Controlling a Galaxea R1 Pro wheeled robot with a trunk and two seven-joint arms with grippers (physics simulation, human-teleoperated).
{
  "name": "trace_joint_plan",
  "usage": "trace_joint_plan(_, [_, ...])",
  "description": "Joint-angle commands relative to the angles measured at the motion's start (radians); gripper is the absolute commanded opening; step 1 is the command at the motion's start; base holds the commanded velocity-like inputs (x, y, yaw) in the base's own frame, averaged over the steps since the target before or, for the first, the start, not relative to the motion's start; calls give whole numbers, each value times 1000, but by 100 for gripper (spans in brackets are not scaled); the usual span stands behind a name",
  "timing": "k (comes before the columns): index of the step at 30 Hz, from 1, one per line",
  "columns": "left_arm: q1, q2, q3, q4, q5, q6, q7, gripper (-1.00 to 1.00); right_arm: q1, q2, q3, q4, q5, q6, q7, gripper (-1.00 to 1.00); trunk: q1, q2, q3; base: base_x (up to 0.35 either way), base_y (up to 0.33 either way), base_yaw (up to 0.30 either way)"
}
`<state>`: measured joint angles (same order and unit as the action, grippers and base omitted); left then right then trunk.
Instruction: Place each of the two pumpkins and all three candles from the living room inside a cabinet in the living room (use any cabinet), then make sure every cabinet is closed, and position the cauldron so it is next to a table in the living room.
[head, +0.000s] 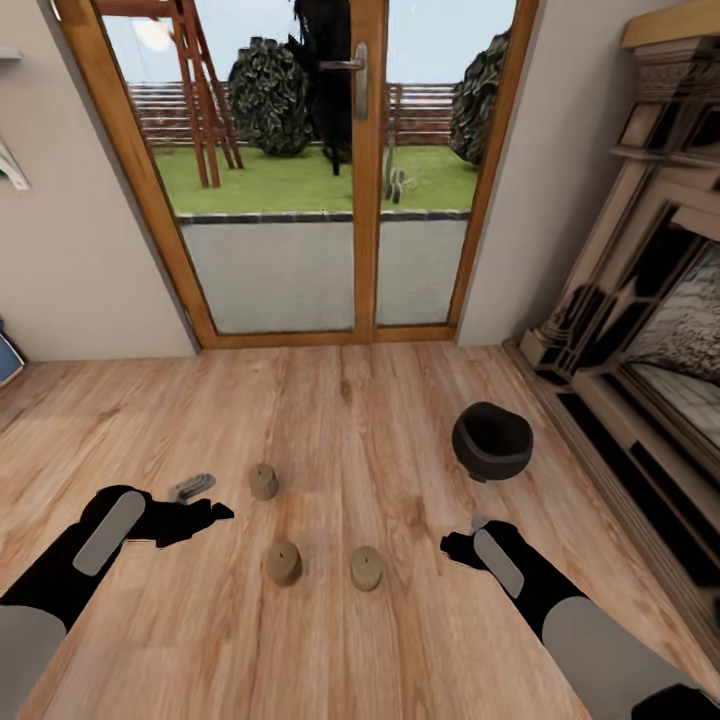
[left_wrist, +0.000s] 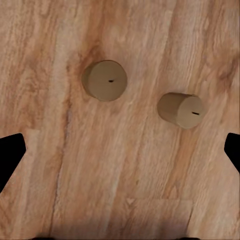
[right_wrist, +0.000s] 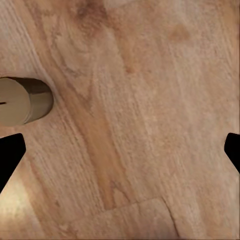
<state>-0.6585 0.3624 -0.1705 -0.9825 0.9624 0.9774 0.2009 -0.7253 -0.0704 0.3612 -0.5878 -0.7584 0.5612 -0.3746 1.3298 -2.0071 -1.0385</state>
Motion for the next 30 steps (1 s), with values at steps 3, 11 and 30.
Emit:
trace_joint_plan(3, [-2, -9, -2, 5, -86, 1, 4, 100, -2, 2, 8, -3, -10, 2, -44, 100, 0, 0, -1, 337, -111, 0])
trace_joint_plan(11, [-3, -37, 0, -3, -154, 2, -2, 100, -2, 40, 8, -5, -12, 9, -54, 100, 0, 0, -1, 206, -81, 0])
trace_joint_plan(30, [-3, -90, -33, 10, -186, -2, 15, 100, -76, 208, 9, 24, -26, 87, -109, 100, 0, 0, -1, 4, -2, 0])
